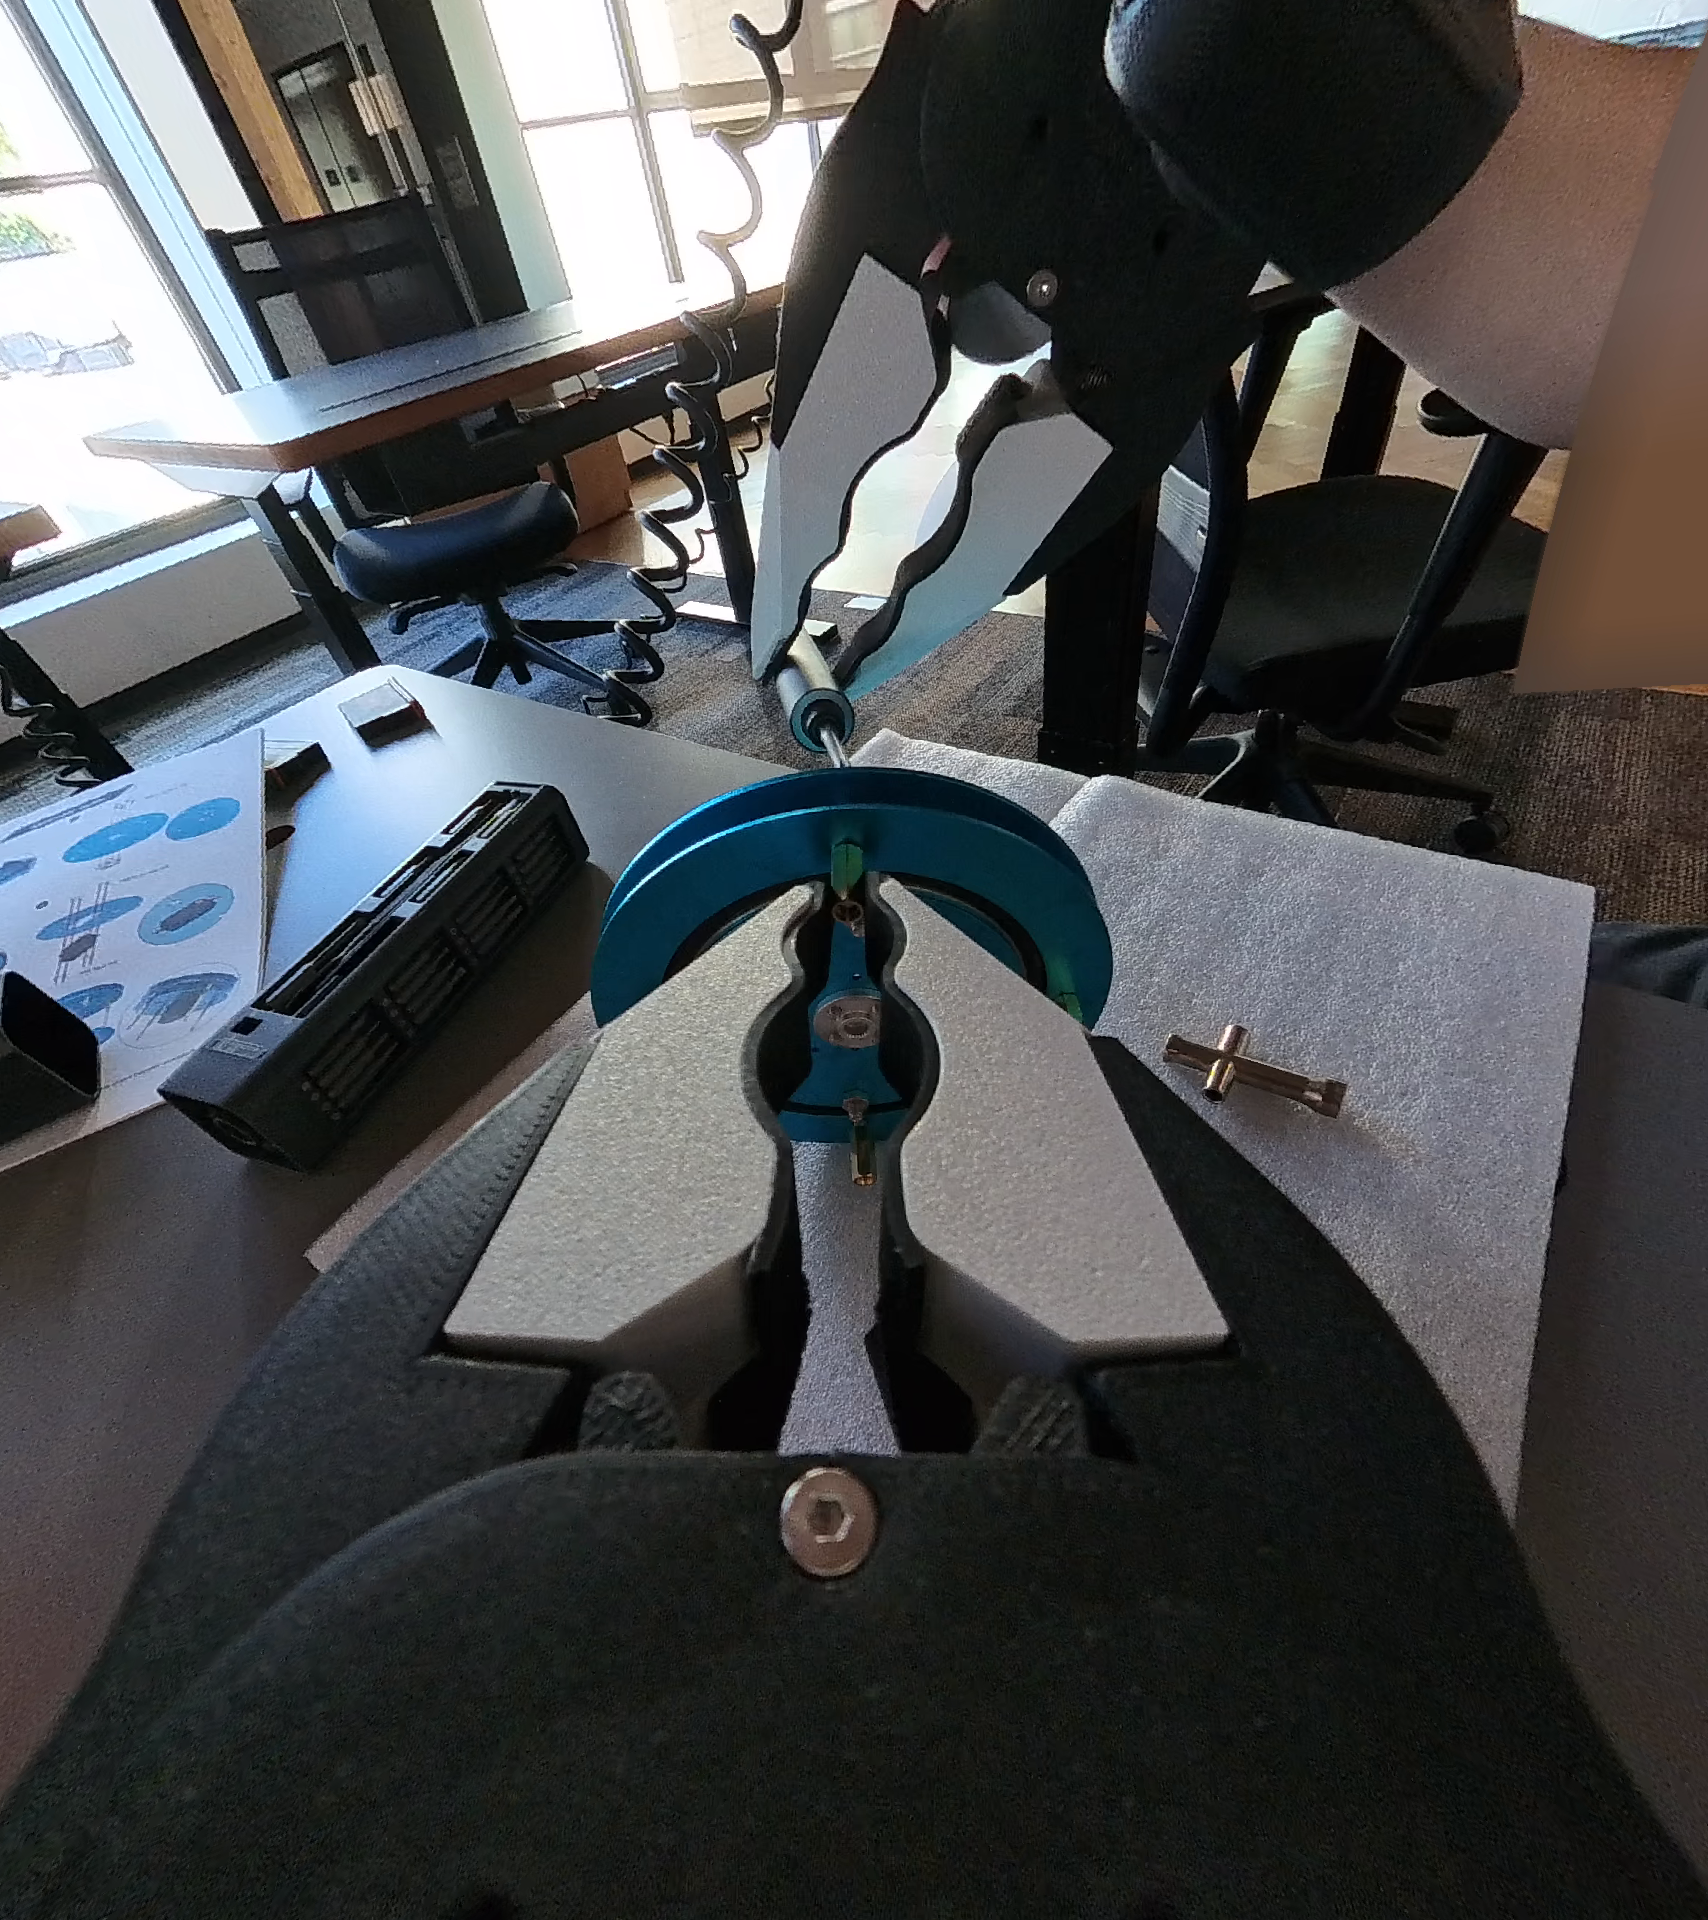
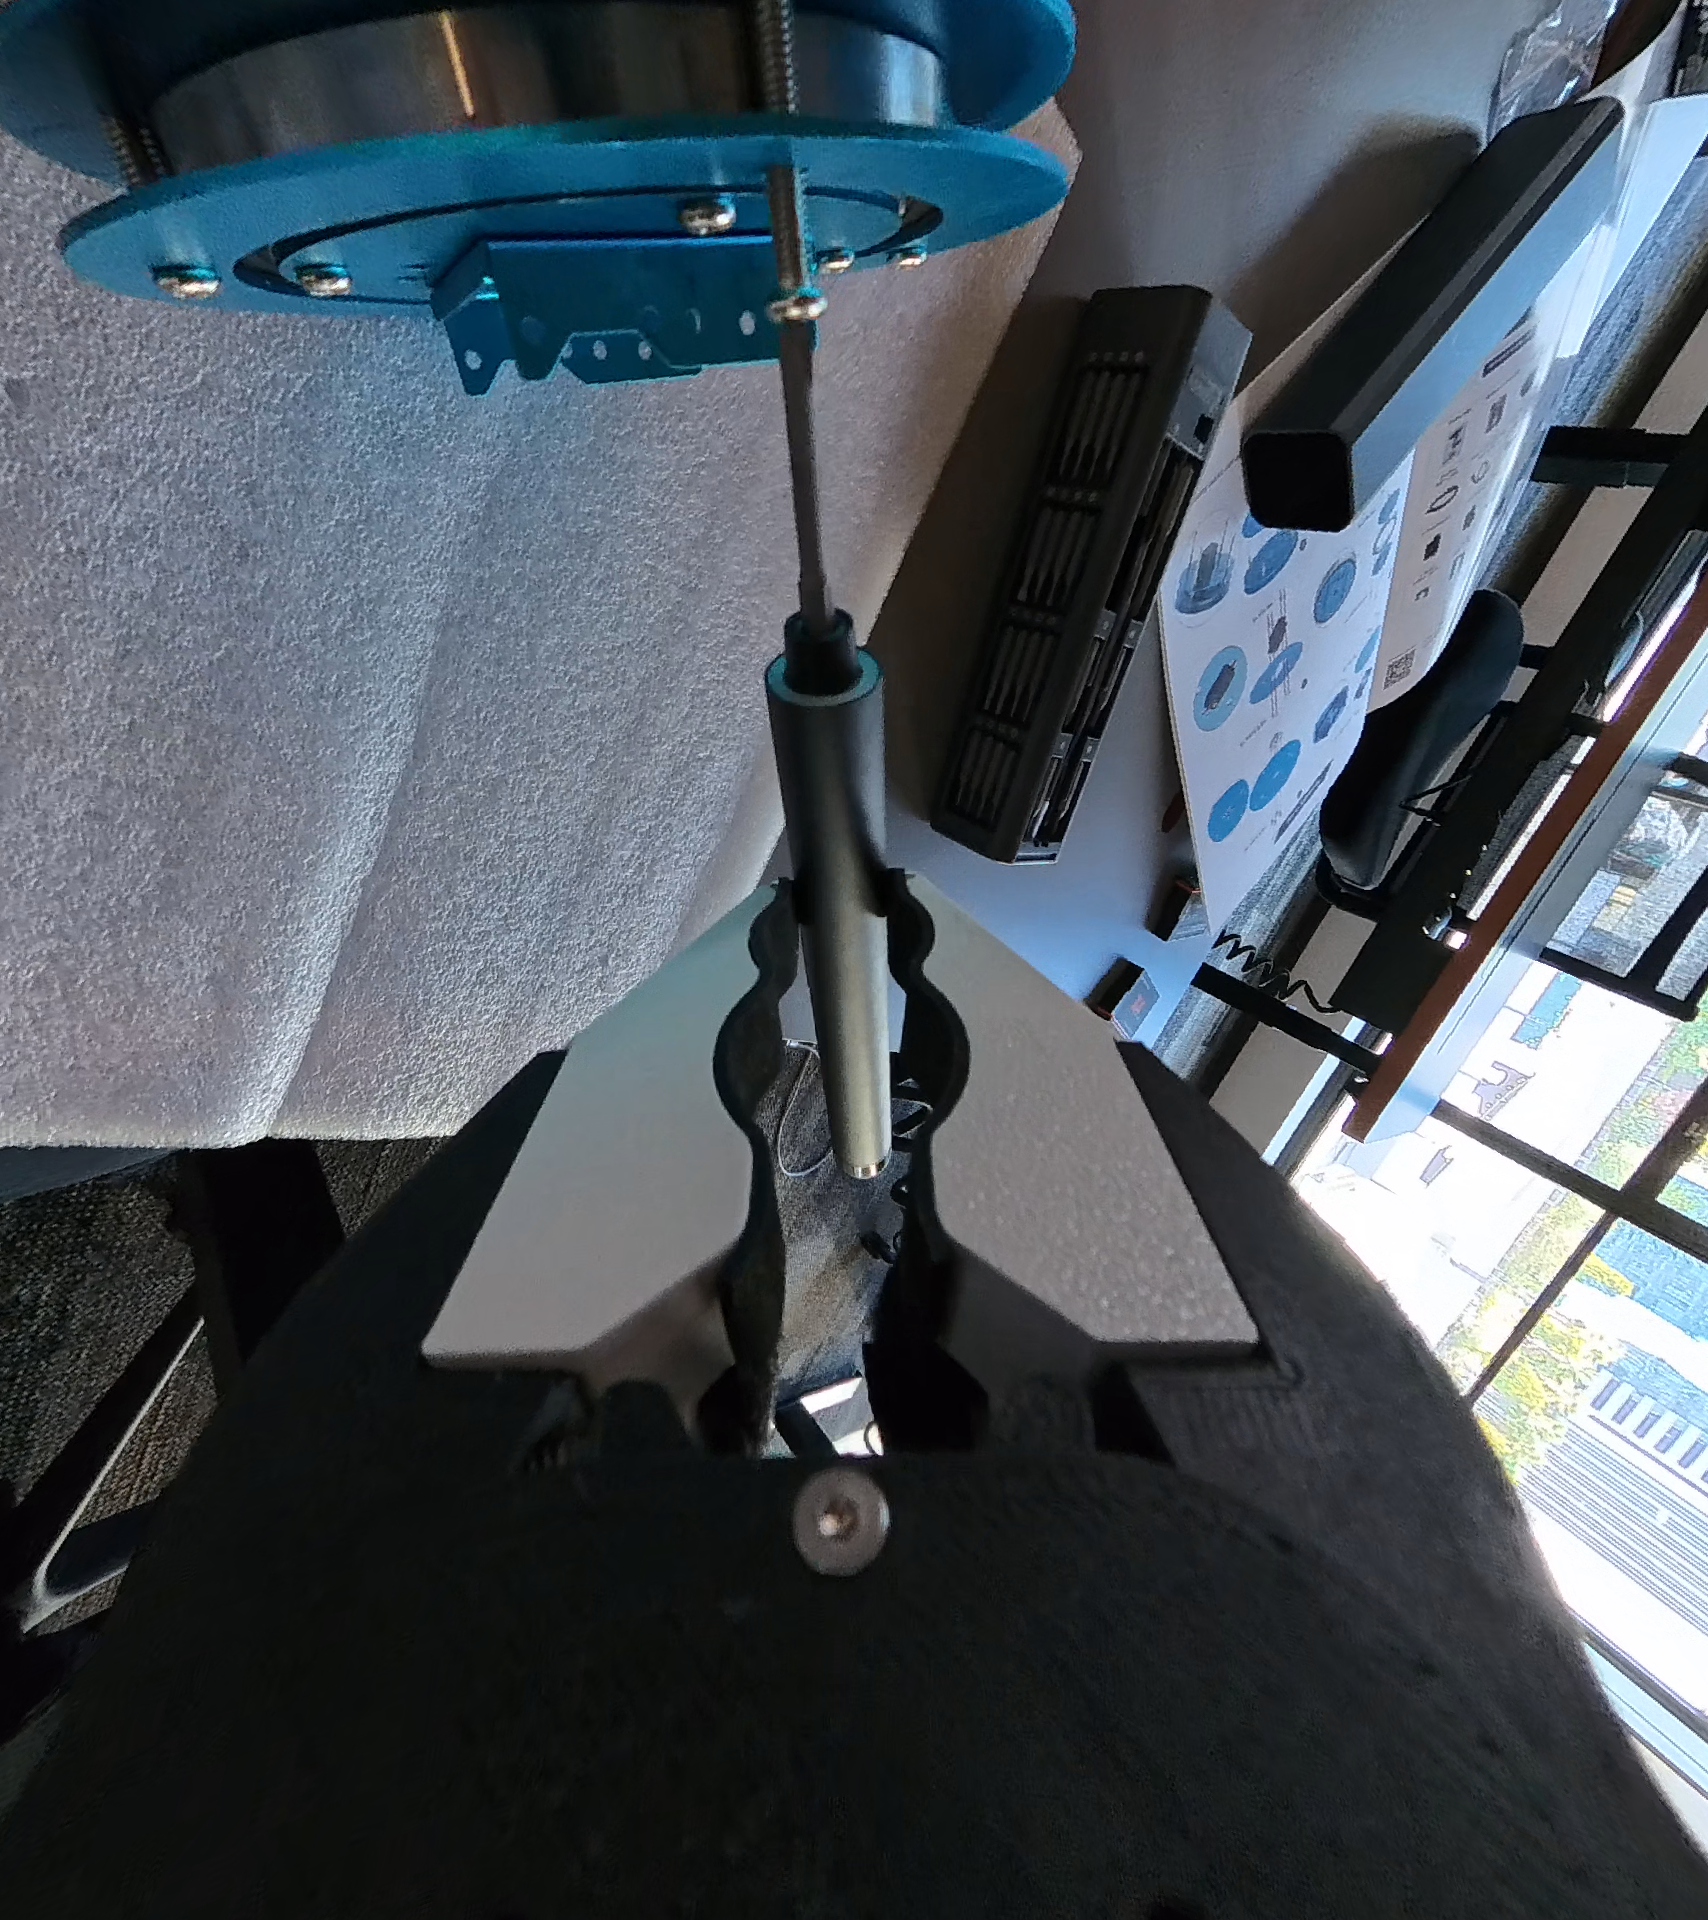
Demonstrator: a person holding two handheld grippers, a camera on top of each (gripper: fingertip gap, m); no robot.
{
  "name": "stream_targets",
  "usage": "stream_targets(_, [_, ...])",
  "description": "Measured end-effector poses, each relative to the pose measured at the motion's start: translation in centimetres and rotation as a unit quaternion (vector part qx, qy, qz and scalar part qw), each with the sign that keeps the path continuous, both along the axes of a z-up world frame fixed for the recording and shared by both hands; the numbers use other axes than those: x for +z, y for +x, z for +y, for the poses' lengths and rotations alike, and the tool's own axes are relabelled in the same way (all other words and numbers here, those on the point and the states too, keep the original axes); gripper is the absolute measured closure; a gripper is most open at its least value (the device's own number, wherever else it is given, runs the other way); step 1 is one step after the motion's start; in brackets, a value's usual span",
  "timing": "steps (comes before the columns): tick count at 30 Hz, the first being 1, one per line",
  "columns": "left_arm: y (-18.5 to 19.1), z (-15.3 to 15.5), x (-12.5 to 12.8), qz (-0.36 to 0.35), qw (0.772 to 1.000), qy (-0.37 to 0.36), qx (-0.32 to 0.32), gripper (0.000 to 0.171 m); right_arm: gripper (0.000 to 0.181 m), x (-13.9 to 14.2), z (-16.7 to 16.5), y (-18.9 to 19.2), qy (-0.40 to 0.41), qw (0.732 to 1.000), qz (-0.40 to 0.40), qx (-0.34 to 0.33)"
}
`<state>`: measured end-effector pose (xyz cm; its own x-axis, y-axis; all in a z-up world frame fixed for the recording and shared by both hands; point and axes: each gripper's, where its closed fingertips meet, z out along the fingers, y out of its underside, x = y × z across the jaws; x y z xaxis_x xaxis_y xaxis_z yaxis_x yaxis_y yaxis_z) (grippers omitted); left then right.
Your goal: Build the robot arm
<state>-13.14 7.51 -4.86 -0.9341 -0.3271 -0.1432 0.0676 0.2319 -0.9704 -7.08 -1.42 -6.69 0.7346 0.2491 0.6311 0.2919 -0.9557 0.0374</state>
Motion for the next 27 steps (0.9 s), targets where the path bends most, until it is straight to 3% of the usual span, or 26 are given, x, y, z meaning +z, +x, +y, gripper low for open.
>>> stream_targets(15, [0.1, 0.1, 0.0, -0.001, 1.000, 0.001, 0.003, 0.168, 0.165, 0.7, -0.2, -0.6, 0.045, 0.999, 0.026, 0.004])
stream_targets(27, [0.0, 0.0, 0.0, -0.004, 1.000, 0.005, -0.004, 0.168, 0.165, 1.6, -0.3, -1.2, 0.083, 0.994, 0.031, 0.058])
